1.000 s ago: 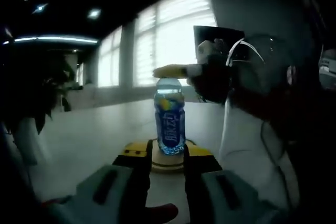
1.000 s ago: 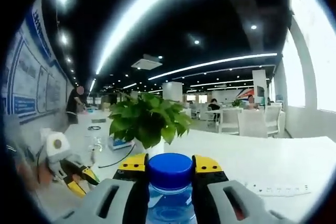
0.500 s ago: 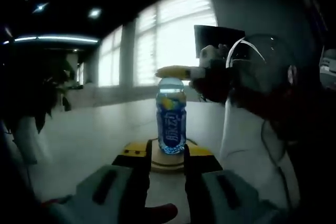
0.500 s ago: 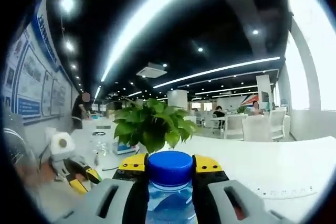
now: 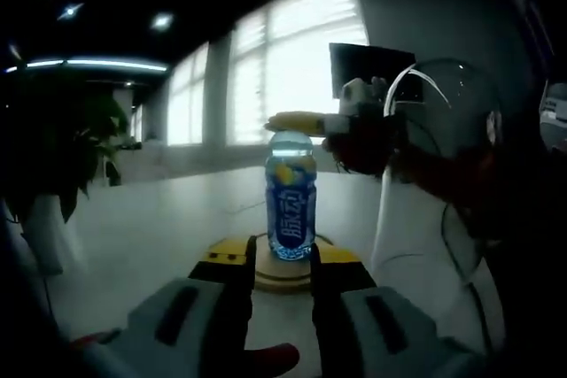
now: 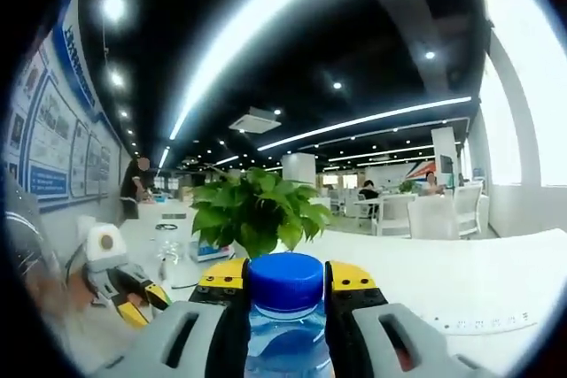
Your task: Open the cover put in the Mizone put the cover back on
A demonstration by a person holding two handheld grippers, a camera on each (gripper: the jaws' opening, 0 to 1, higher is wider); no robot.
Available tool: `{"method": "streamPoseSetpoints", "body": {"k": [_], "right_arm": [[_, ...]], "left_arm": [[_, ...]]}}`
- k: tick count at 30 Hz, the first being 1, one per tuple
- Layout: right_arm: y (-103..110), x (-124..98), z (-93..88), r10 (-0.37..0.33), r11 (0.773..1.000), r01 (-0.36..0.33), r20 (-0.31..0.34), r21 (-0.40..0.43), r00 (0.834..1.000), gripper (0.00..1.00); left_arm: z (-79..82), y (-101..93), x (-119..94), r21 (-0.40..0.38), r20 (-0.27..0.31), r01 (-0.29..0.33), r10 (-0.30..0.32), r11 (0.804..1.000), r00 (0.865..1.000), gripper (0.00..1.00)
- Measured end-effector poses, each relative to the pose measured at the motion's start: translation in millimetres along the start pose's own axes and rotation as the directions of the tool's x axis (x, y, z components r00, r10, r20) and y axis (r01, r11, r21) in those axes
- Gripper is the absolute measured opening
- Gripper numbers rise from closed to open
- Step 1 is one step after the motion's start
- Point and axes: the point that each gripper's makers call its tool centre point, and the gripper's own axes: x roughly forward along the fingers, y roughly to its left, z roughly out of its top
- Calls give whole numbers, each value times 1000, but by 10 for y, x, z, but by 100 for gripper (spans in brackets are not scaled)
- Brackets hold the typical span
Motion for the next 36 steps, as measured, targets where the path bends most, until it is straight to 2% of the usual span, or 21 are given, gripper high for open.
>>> {"method": "streamPoseSetpoints", "body": {"k": [36], "right_arm": [[-39, -58, -30, -3, 1000, 3, -8, 6, 1000, 26]], "left_arm": [[-36, -58, 12, 13, -19, 18, -18, 1000, 1000, 20]]}}
